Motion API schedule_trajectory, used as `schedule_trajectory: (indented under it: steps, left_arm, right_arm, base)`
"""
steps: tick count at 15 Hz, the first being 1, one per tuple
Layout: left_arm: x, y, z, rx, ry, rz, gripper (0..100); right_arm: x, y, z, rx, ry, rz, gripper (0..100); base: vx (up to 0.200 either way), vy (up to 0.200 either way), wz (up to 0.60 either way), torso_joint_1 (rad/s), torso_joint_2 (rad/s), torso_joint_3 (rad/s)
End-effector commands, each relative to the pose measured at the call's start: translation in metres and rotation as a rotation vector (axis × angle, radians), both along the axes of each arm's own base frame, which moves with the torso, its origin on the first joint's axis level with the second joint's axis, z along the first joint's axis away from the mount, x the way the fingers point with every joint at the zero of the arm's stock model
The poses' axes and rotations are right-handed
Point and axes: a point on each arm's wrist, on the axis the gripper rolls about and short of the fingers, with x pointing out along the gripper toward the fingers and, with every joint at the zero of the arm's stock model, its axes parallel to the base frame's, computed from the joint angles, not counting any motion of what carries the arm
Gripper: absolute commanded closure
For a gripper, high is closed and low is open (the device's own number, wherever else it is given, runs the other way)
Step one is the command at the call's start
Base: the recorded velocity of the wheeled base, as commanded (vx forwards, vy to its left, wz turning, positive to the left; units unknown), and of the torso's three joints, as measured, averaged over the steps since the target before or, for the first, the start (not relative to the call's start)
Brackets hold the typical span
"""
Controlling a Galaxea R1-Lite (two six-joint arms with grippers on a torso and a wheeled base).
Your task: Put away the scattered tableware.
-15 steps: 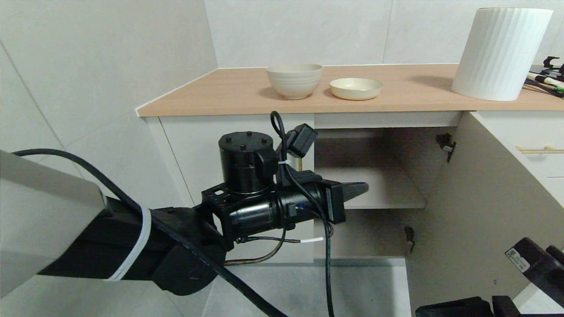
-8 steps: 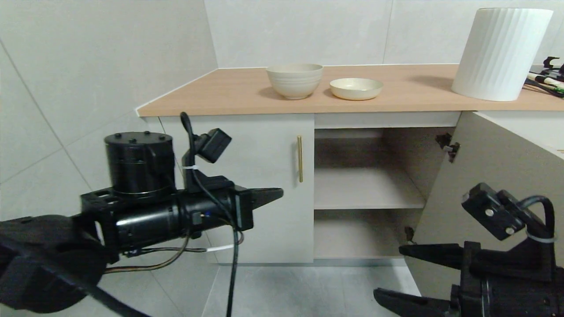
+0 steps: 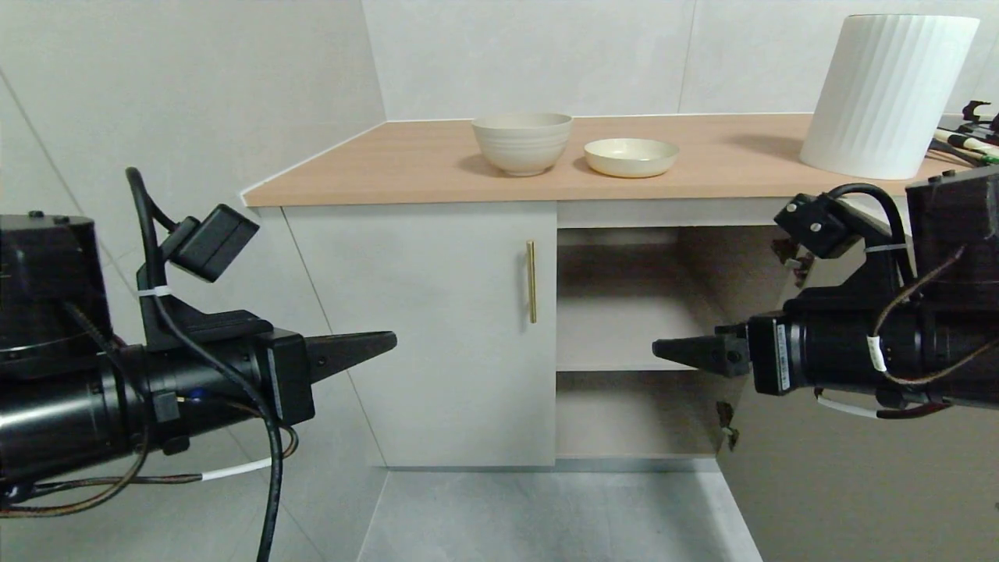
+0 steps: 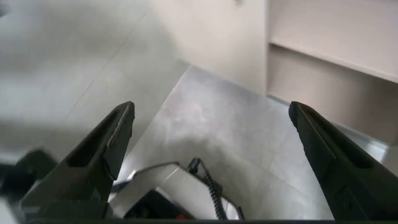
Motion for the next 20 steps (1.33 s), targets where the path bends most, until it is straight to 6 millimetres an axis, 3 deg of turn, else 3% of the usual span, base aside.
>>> schedule_trajectory:
  steps: [1, 6, 7, 20]
  left_arm:
    - [-0.006, 0.004, 0.004, -0.001, -0.018, 0.026, 100]
    - [-0.005, 0.005, 0.001, 0.021, -0.013, 0.093, 100]
    - [-0.005, 0.005, 0.001, 0.021, -0.013, 0.091, 0]
    - [-0.008, 0.006, 0.01, 0.006, -0.045, 0.089, 0]
  right_arm:
    - [0.013, 0.005, -0.006, -0.007, 0.031, -0.021, 0]
    - [-0.004, -0.009, 0.005, 0.034, 0.007, -0.059, 0]
    - [-0.006, -0.01, 0.007, 0.038, 0.002, -0.059, 0]
    - [-0.008, -0.018, 0.009, 0.042, -0.014, -0.097, 0]
  base:
    - [0.0, 0.0, 0.0, 0.0, 0.0, 0.0]
    - [0.0, 0.0, 0.0, 0.0, 0.0, 0.0]
    - [0.0, 0.0, 0.0, 0.0, 0.0, 0.0]
    - [0.0, 0.0, 0.0, 0.0, 0.0, 0.0]
